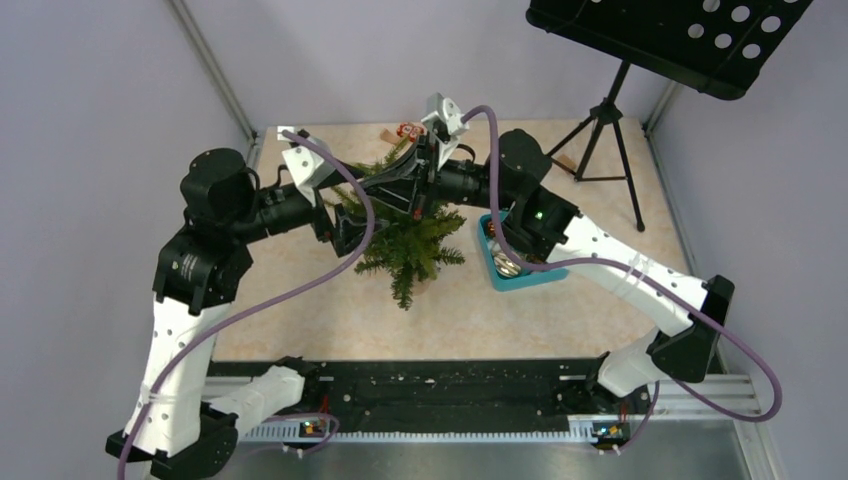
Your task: Decorate the small christmas tree
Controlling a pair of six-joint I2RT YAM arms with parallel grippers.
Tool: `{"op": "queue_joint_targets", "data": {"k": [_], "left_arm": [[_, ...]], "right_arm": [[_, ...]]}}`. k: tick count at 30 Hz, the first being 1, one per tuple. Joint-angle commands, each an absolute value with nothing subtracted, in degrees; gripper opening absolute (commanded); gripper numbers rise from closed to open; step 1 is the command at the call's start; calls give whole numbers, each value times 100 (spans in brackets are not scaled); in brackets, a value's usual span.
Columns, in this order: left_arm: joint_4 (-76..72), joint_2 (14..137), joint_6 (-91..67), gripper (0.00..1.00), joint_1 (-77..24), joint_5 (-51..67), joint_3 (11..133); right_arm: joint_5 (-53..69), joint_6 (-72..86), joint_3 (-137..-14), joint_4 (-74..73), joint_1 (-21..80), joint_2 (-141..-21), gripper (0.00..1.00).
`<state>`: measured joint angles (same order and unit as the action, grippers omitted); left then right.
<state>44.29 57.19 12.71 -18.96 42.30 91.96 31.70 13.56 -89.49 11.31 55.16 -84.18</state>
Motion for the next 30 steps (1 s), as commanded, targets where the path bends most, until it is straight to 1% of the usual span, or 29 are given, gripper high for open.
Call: {"op": "queue_joint_targets", "data": {"k": [1, 3, 8, 12, 21, 27, 30], "left_arm": [[3859, 5780, 1142, 99, -2247, 3838, 9120], [3848, 5807, 1173, 99, -2351, 3726, 9123], [4064, 5761, 1423, 97, -2534, 4026, 9128], [4275, 5579, 1739, 93, -2547, 3870, 9078], [3583, 5796, 1543, 80, -2544, 3890, 8798], [3610, 5825, 1605, 77, -2546, 3378, 9165], [3868, 5800, 1662, 73, -2534, 3289, 9495]], "right_arm": [[2809, 1417, -9268, 1288, 5642, -8426, 0], [2695, 1432, -9220, 1285, 5667, -8407, 0], [2667, 1451, -9276, 1139, 5724, -8401, 0], [2489, 1457, -9125, 1158, 5733, -8237, 0], [2316, 1800, -8757, 1671, 5746, -7973, 0], [2155, 1971, -8432, 1951, 5744, -7673, 0], [2117, 1963, -8359, 1961, 5745, -7627, 0]]}}
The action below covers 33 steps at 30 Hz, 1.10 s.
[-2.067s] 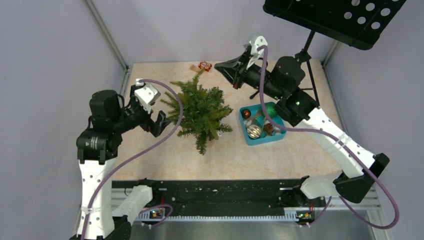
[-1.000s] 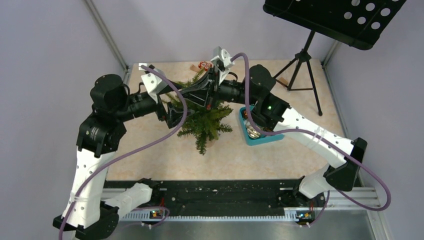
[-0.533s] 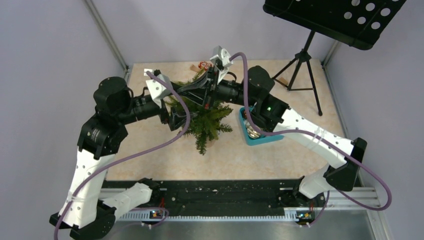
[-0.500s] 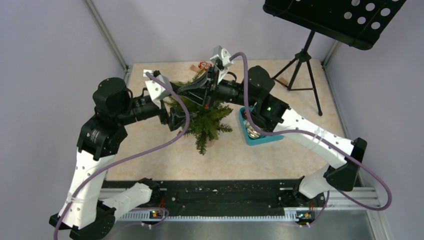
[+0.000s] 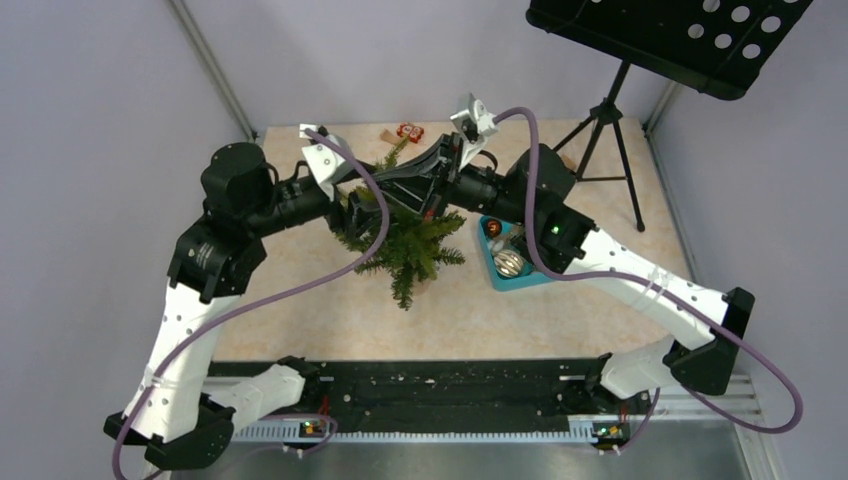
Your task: Decorate the small christmas tree
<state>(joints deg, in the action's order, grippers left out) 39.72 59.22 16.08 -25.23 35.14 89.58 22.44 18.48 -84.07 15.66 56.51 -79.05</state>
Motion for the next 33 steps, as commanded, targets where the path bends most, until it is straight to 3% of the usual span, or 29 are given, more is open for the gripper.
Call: {"op": "queue_joint_targets", "data": {"k": [1, 7, 19, 23, 28, 33], "left_arm": [[3900, 5793, 1657, 72, -2525, 3325, 9527], [3664, 5911, 1191, 69, -2520, 3785, 9258], [2841, 6369, 262, 72, -2519, 4304, 9170], [2819, 6337, 164, 46, -2516, 4366, 9121], [2882, 6188, 27, 2, -2518, 4546, 9033], [3208, 5982, -65, 0, -2507, 3945, 9051]], "right_arm": [[2096, 1935, -8358, 1937, 5747, -7629, 0], [2136, 1926, -8378, 1964, 5742, -7673, 0], [2265, 1984, -8338, 2029, 5743, -7683, 0], [2277, 2005, -8303, 2068, 5741, -7682, 0], [2242, 1997, -8271, 2052, 5740, -7690, 0], [2162, 1952, -8185, 1999, 5743, -7651, 0]]}}
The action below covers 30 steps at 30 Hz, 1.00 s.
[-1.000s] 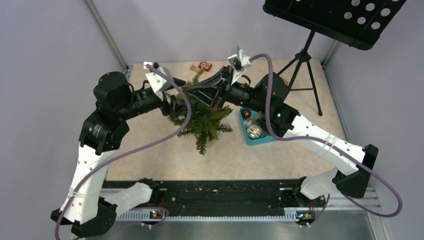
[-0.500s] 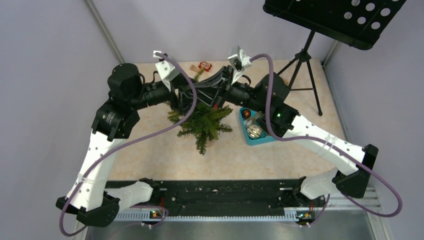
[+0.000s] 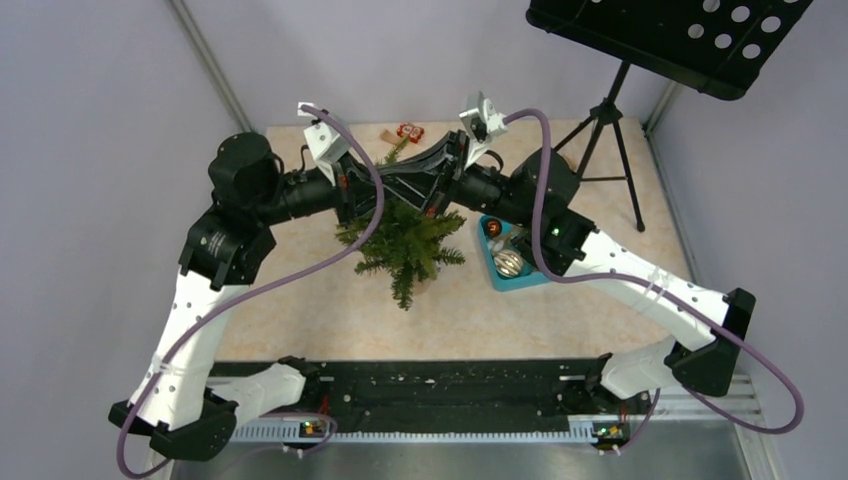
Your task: Decorate the small christmas tree
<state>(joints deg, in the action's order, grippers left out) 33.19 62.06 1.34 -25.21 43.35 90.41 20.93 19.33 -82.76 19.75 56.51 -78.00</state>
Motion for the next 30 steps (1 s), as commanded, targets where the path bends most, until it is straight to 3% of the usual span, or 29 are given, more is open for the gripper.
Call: {"op": "queue_joint_targets", "data": {"k": [1, 3, 4, 6, 8, 12, 16, 21, 30], "left_arm": [[3302, 5932, -47, 0, -2513, 3754, 9069], [3491, 5821, -93, 0, -2505, 3151, 9083], [3569, 5748, -55, 0, -2505, 2855, 9061], [3709, 5608, 64, 0, -2498, 2388, 8975], [3808, 5475, 166, 0, -2487, 2081, 8862], [3944, 5393, 176, 0, -2440, 1934, 8580], [3995, 5311, 172, 0, -2401, 2300, 8266], [3814, 5247, 277, 0, -2298, 2007, 7876], [3494, 5324, -174, 0, -1497, 2961, 7500]], "right_arm": [[2136, 1939, -8163, 1995, 5746, -7643, 0], [2062, 1905, -8144, 1938, 5743, -7623, 0], [2027, 1871, -8135, 1907, 5743, -7602, 7], [1969, 1801, -8086, 1883, 5747, -7536, 35], [1902, 1713, -8060, 1823, 5742, -7448, 55], [1510, 1428, -7877, 1529, 5746, -7232, 71], [1041, 1016, -7726, 1118, 5701, -7034, 77], [1061, 1045, -7555, 932, 5387, -6889, 78], [1292, 1412, -7207, 1085, 4876, -6667, 78]]}}
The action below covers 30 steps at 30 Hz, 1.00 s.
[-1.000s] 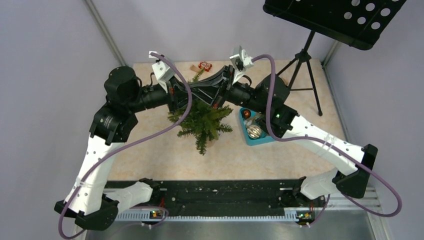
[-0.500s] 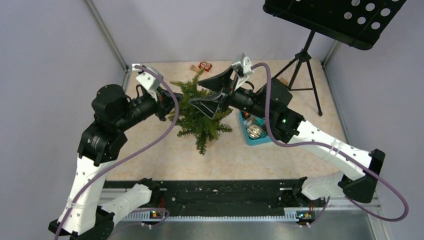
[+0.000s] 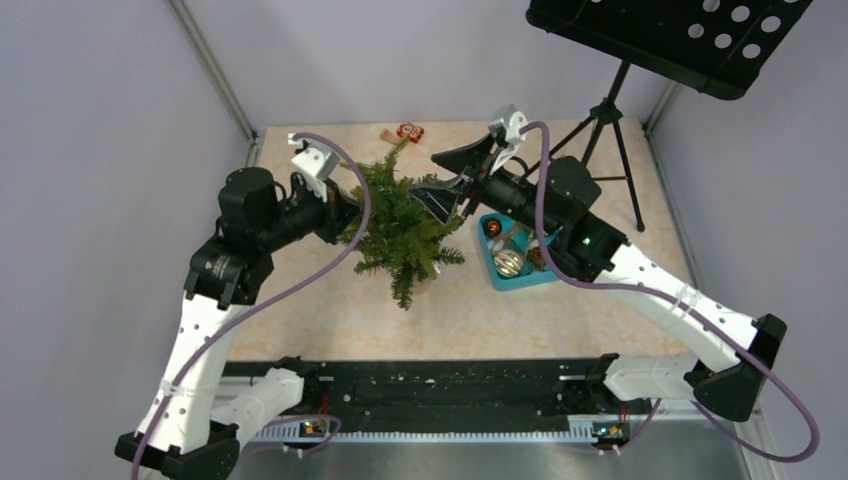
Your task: Decorate the small christmas tree
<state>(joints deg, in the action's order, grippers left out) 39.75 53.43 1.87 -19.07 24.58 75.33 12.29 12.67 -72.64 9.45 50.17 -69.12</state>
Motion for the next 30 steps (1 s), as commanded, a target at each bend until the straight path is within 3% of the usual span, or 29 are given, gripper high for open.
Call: {"op": "queue_joint_targets", "data": {"k": [1, 9, 16, 24, 30], "left_arm": [[3471, 5332, -313, 0, -1347, 3096, 7479], [3335, 5570, -968, 2, -713, 3659, 7249], [3263, 5340, -838, 49, -608, 3591, 7263], [4016, 5172, -502, 74, -571, 3234, 7588], [4623, 5013, -242, 82, -563, 2661, 7824]], "right_arm": [[1259, 1408, -7183, 1082, 4838, -6637, 78], [814, 1251, -6939, 1016, 4623, -6503, 78], [273, 1005, -6847, 826, 4580, -6303, 79], [-1170, 699, -6957, 132, 4529, -6345, 81], [-1515, 1183, -6542, -170, 3272, -6597, 82]]}}
